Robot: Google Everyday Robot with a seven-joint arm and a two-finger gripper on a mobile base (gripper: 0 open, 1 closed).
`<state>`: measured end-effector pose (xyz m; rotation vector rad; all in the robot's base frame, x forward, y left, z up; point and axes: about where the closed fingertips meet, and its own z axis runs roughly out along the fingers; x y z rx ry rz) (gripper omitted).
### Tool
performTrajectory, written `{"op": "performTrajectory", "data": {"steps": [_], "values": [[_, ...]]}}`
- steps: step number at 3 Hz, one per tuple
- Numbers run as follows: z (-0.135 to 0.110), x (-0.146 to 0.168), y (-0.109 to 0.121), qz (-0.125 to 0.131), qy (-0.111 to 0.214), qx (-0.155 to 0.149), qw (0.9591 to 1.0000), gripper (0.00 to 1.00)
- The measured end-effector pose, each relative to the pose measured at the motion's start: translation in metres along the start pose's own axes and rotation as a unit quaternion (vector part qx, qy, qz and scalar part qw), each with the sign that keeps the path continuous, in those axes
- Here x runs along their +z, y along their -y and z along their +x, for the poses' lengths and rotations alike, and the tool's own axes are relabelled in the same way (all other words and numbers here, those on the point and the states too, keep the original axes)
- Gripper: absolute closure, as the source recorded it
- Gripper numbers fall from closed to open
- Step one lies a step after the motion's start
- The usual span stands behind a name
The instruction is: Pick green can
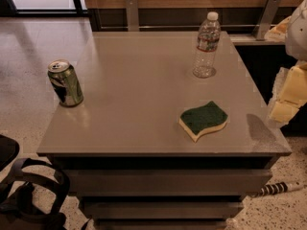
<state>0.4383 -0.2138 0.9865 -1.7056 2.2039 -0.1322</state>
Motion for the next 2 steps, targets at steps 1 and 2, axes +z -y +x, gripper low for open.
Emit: {"op": "performTrajectory", "data": {"steps": [1, 2], "values": [[0.0, 0.0, 0.0, 0.0, 0.0, 0.0, 1.0, 0.0], [-0.026, 0.014, 0.002, -0.006, 0.037, -0.007, 0.9993, 0.0]]}}
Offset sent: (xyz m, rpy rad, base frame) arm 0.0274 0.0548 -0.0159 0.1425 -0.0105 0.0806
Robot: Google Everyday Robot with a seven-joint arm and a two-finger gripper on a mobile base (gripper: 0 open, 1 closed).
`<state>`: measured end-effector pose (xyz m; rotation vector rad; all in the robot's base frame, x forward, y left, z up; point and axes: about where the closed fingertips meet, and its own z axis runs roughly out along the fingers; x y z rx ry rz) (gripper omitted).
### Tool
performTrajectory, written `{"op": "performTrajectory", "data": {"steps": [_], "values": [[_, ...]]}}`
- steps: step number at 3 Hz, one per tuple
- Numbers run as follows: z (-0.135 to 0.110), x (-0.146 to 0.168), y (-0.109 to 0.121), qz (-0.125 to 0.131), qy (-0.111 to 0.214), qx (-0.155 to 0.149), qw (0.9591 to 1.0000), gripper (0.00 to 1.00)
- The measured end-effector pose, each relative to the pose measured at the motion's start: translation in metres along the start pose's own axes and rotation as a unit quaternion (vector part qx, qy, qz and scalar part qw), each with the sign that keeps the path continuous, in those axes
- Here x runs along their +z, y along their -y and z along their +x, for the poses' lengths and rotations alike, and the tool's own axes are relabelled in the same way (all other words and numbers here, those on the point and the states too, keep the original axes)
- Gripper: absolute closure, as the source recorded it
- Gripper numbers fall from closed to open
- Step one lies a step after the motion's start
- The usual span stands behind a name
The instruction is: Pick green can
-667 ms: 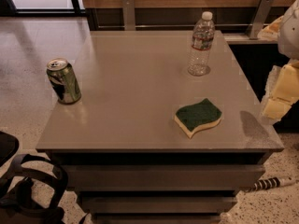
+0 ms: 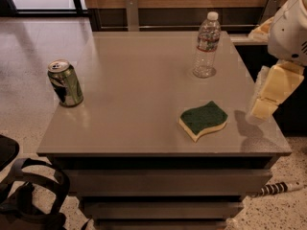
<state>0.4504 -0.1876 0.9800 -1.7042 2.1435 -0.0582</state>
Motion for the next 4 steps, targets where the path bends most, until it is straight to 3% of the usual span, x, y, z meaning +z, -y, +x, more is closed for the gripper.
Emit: {"op": "performTrajectory", "data": {"steps": [1, 2, 3, 4], "values": [[-0.041, 0.021, 0.0, -0.005, 0.066, -0.007, 0.9978, 0.0], [-0.092, 0.061, -0.007, -0.018, 0.184, 0.026, 0.9824, 0.0], [-0.132, 0.087, -0.001, -0.016, 0.246, 0.051, 0.9677, 0.0], [-0.195, 0.111, -0.002, -0.015, 0.326, 0.046, 0.944, 0.0]]}}
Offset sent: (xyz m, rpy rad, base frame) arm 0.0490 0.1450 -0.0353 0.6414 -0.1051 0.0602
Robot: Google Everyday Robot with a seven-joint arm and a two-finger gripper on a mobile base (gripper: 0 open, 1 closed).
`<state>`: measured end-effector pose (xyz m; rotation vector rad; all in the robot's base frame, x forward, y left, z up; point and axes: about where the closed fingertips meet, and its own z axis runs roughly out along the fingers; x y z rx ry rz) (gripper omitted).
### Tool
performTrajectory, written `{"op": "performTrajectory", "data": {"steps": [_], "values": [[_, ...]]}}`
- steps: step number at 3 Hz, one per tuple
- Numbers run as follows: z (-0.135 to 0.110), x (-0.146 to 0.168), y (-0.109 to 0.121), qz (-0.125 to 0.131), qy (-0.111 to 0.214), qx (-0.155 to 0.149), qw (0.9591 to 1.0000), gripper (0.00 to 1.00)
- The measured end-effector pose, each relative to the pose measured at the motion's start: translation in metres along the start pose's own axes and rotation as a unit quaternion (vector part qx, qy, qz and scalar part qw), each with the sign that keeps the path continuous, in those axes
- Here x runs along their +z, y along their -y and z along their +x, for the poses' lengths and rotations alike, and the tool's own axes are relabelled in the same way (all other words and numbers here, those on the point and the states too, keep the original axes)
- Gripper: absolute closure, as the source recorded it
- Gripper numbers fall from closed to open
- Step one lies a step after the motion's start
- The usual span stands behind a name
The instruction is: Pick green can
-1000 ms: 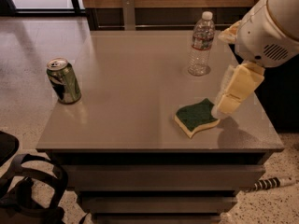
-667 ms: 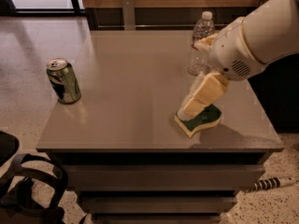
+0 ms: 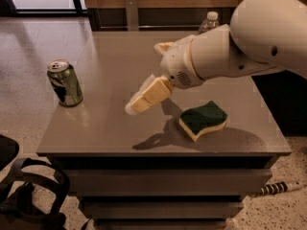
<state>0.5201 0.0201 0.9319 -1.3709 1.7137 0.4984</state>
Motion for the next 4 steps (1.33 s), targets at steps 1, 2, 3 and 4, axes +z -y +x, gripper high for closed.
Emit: {"op": "performTrajectory", "data": {"steps": [1, 2, 3, 4], "values": [[-0.023, 0.026, -0.007, -0.005, 0.036, -0.016, 0.9992, 0.0], [-0.026, 0.027, -0.007, -0.004, 0.039, -0.019, 0.999, 0.0], [-0.032, 0.046, -0.003, -0.016, 0.057, -0.015, 0.9981, 0.0], [-0.044, 0.081, 0.006, -0.029, 0.089, -0.013, 0.9956, 0.0]]}}
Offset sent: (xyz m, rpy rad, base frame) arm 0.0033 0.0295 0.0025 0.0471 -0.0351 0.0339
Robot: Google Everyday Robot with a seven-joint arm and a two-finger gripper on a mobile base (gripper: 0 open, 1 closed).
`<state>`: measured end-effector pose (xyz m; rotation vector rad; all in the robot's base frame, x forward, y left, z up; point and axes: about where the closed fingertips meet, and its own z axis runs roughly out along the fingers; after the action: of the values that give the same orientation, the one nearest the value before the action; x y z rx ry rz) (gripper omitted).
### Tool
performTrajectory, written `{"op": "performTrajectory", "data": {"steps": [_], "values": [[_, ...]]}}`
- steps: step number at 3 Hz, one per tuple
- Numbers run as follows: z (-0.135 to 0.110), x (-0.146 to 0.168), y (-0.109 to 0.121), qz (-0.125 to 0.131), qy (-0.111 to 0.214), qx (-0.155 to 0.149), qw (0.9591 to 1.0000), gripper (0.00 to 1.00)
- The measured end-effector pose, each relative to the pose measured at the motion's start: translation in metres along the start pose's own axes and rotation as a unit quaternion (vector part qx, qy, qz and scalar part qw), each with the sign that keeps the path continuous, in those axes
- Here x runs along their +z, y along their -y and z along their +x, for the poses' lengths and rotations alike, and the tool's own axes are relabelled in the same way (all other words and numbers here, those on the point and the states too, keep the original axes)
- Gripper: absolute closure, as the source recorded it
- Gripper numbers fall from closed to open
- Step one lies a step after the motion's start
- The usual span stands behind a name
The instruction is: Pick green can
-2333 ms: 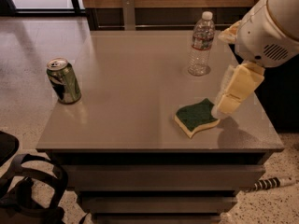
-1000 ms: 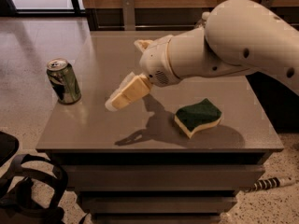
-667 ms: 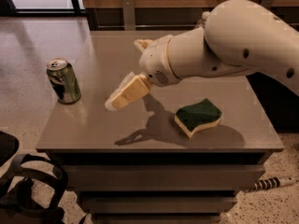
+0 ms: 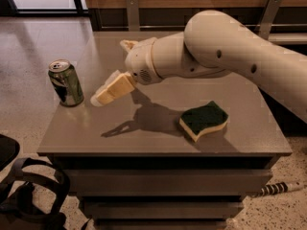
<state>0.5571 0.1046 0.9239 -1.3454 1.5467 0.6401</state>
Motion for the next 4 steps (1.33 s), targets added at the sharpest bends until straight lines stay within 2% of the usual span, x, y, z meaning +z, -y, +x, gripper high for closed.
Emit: {"op": "performTrajectory", "data": {"steps": [1, 2, 4], "values": [[-0.002, 0.02, 0.007, -0.006, 0.019, 0.002, 0.9998, 0.0], [-0.007, 0.053, 0.006, -0.014, 0.044, 0.003, 0.9989, 0.0], [-0.006, 0.117, 0.002, -0.013, 0.099, 0.022, 0.9948, 0.03]]}}
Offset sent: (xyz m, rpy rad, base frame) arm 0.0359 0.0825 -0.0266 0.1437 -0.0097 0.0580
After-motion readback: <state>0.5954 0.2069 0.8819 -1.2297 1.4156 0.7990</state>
